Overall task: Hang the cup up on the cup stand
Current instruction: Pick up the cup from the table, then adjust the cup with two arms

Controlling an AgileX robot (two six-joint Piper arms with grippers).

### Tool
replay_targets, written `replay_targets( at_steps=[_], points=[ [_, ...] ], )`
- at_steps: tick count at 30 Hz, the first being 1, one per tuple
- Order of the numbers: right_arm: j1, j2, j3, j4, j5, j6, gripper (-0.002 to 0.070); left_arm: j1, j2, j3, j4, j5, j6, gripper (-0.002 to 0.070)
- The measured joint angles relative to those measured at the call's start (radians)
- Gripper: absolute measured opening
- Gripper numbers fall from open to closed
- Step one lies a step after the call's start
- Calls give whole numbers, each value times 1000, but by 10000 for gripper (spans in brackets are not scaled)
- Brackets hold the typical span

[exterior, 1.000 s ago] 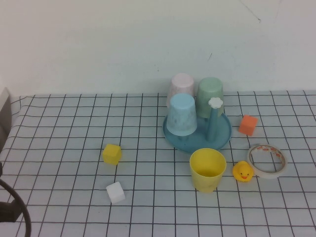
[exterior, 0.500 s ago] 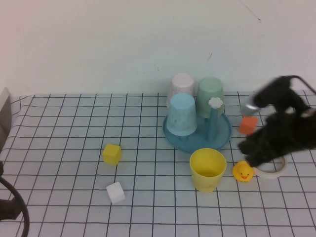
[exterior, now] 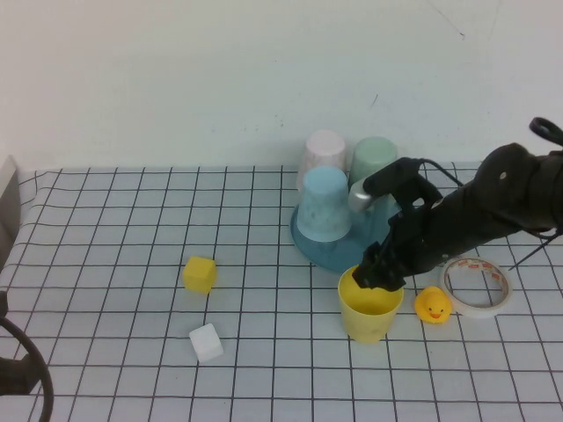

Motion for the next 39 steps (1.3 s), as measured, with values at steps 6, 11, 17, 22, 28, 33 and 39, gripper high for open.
replay_targets(
  at_steps=[6,11,17,22,28,33,39],
  points=[
    [0,36,-3,-46,20,0,405,0,0,0,-14,5,0,-3],
    [0,37,-3,-56,48,0,262,0,0,0,-65,6,-2,-3],
    [0,37,-3,-58,64,4,35,0,0,0,-104,-26,-17,-3],
    [0,27,-3,-20,88,20,22,0,-2,0,-191,-28,-32,-3],
    [7,-108,-3,136,91,-18,20,-51,-26,0,-303,-8,-34,-3],
    [49,-254,-3,237,91,-108,20,-169,-31,0,-428,4,-34,-3],
    [139,-394,9,308,51,-172,20,-363,-31,0,-679,-17,-37,-3]
  ],
)
